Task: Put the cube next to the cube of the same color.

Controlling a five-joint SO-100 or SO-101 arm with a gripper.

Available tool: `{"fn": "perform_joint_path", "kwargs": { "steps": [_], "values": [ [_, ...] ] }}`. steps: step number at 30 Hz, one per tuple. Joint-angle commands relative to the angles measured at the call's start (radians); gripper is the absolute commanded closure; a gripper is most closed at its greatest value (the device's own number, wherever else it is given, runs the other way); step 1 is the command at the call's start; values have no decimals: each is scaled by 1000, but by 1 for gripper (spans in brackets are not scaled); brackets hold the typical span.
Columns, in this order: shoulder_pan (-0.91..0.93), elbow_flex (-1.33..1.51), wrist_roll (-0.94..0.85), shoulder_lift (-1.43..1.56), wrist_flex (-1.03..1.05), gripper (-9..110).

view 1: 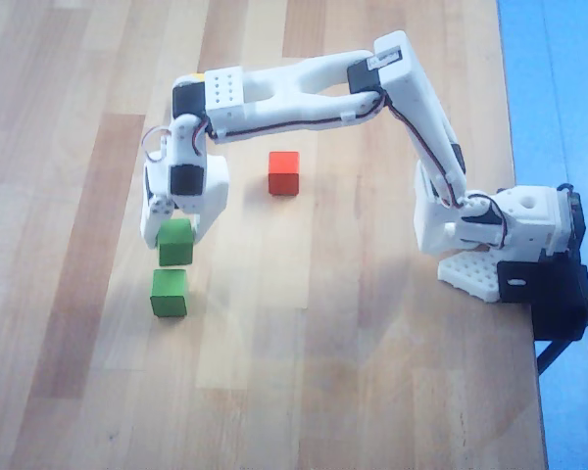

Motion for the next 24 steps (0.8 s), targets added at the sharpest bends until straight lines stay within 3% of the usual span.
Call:
{"fn": "perform_joint_path", "kwargs": {
  "steps": [1, 19, 24],
  "values": [
    [31, -117, -25, 31, -23, 102],
    [23, -112, 17, -78, -80, 102],
    [21, -95, 18, -89, -63, 93]
  ]
}}
